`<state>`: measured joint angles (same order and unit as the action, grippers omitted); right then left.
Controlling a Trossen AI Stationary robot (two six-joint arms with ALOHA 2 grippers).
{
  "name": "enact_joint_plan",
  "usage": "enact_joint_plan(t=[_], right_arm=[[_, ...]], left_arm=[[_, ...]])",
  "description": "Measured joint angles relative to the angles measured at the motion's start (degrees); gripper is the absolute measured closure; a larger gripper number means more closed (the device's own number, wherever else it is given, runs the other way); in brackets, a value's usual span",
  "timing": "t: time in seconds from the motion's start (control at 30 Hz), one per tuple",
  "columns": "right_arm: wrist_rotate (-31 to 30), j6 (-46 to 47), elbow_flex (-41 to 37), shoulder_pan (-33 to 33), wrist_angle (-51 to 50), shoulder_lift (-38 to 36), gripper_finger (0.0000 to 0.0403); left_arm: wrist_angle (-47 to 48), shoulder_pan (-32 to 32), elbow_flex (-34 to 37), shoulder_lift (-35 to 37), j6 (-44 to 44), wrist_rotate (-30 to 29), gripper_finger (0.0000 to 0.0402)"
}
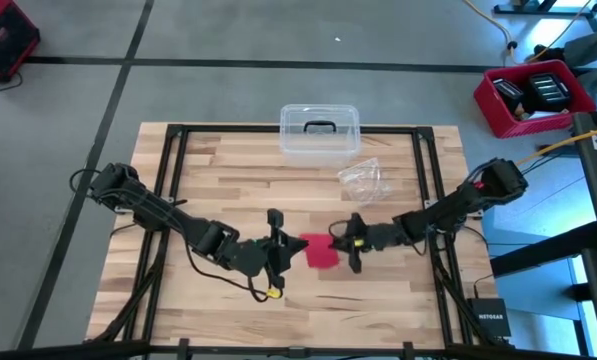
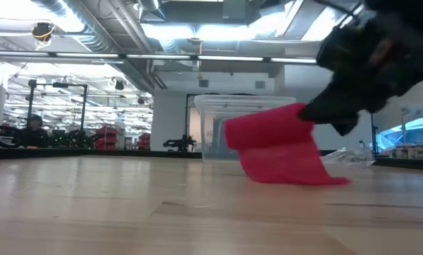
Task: Roll bandage
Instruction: Roll the red bandage
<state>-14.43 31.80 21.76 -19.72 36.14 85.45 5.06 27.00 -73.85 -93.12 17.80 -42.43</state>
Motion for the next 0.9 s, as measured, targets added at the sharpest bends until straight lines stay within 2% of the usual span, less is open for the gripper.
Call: enact_joint_plan(t=[0.17, 0.37, 0.53, 0.67, 0.9], right_arm=[[2.0, -5.3, 0.0, 4.3, -2.0, 0.0, 0.0382], [2.0, -9.5, 0.0, 5.7, -5.6, 0.0, 0.0381], [2.0, -12.8, 0.0, 5.5, -6.7, 0.0, 0.0381], [1.8, -12.8, 0.0, 5.5, -6.8, 0.0, 0.0381], [0.4, -12.8, 0.0, 5.5, -7.6, 0.0, 0.0381]], left_arm=[[-1.8, -1.4, 3.0, -0.1, -2.3, 0.3, 0.0384], [-4.9, -4.5, 8.8, -0.4, -4.0, 0.7, 0.0384], [-9.3, -8.2, 11.8, -4.7, -4.4, 8.0, 0.0384], [-14.2, -11.4, 11.7, -9.9, -4.1, 9.5, 0.0384], [-21.8, -14.9, 11.8, -16.5, -3.7, 16.3, 0.0384]])
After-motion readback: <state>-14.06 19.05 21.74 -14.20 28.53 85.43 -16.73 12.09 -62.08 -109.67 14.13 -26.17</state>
